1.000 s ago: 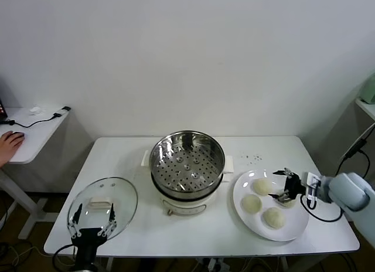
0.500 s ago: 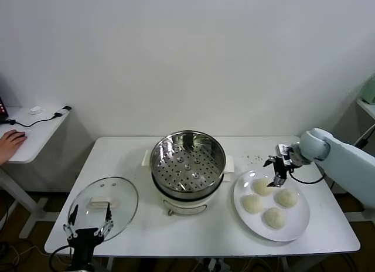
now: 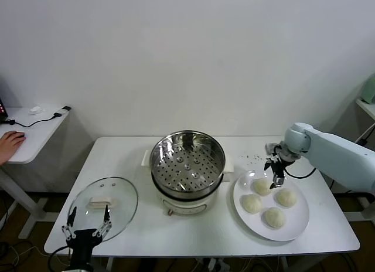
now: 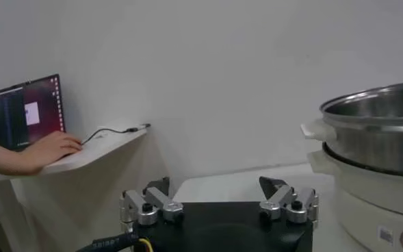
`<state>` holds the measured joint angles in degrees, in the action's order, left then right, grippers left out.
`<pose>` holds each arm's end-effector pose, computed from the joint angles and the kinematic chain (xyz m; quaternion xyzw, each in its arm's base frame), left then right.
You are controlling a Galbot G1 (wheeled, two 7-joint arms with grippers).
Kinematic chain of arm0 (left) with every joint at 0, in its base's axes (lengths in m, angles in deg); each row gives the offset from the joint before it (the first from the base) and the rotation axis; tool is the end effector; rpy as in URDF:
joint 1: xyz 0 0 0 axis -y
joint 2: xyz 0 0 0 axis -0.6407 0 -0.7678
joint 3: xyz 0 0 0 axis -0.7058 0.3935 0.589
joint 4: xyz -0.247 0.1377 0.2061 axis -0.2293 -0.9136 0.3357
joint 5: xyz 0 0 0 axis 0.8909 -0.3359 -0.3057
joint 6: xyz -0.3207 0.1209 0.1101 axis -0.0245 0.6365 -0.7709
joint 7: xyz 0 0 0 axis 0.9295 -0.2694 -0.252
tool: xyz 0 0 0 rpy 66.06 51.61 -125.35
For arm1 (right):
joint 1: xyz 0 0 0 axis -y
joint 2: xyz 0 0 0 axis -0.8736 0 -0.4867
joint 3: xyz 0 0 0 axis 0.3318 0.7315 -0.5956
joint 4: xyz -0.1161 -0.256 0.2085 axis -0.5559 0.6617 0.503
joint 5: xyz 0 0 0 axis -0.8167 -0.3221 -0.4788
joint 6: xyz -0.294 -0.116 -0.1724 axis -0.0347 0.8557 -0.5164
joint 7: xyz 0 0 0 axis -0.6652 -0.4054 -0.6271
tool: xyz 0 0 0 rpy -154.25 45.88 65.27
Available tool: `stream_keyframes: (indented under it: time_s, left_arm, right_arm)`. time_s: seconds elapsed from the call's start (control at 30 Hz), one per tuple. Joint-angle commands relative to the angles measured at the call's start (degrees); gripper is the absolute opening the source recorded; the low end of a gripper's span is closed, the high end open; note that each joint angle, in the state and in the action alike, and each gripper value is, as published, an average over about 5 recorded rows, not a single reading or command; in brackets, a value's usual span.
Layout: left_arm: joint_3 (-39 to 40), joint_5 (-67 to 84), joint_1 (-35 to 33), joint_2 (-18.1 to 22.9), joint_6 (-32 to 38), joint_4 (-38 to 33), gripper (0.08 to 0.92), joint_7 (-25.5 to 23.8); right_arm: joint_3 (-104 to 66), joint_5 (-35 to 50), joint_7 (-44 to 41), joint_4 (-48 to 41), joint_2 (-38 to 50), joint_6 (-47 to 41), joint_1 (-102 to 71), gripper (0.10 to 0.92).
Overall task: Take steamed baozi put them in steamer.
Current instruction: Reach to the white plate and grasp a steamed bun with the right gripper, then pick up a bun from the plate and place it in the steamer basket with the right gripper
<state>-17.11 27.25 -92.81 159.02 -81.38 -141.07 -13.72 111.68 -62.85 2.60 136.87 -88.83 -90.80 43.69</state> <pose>0.1105 0.0511 -0.3260 0.1054 -0.9868 -0.0986 0.0740 0.5571 -0.1496 -0.2161 0.4964 -0.5260 0.5040 0.4721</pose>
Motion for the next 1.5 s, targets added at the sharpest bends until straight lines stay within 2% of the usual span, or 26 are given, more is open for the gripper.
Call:
stream_keyframes:
  time_s: [0.03,0.3,0.7,0.83,1.0,1.23,1.37,1.5]
  left_arm:
    - [-0.15,0.14,0.20,0.98,-0.17,0.50,0.823,0.13]
    - [-0.34,0.06,0.35,0.95,0.01,1.36,0.823,0.18]
    - [-0.73,0.09,0.61,0.81,0.22,2.29,0.823,0.27]
    - [-0.72,0.03,0.38,0.80,0.34,2.22,0.823,0.31]
    - [-0.76,0.10,-0.06,0.75,0.61,2.41,0.823,0.46]
    - [-0.61,0.30,0.17,0.86,0.64,3.17,0.823,0.71]
    - [-0.52,0.14,0.34,0.83,0.72,3.51,0.823,0.74]
    - [-0.49,-0.14,0.30,0.67,0.80,3.64,0.823,0.80]
  right_arm:
    - [3.50,0.91,-0.45,-1.82,-1.88,-0.36,0.39,0.823]
    - [-0.47,-0.63,0.74,-5.98,-4.74,0.35,-3.13,0.823]
    - [-1.00,-1.10,0.68,-6.07,-5.05,0.36,-3.96,0.813]
    - [-1.38,-1.17,0.62,-6.04,-5.04,0.36,-3.91,0.759]
    - [-1.56,-1.33,0.54,-5.92,-4.95,0.43,-3.79,0.648]
    - [-0.97,-1.01,0.19,-4.55,-3.92,1.18,-2.09,0.590]
    - [1.65,-0.84,-1.03,-2.50,-3.59,5.78,3.10,0.586]
    - [8.93,-2.29,-4.66,0.32,-5.70,17.62,15.48,0.586]
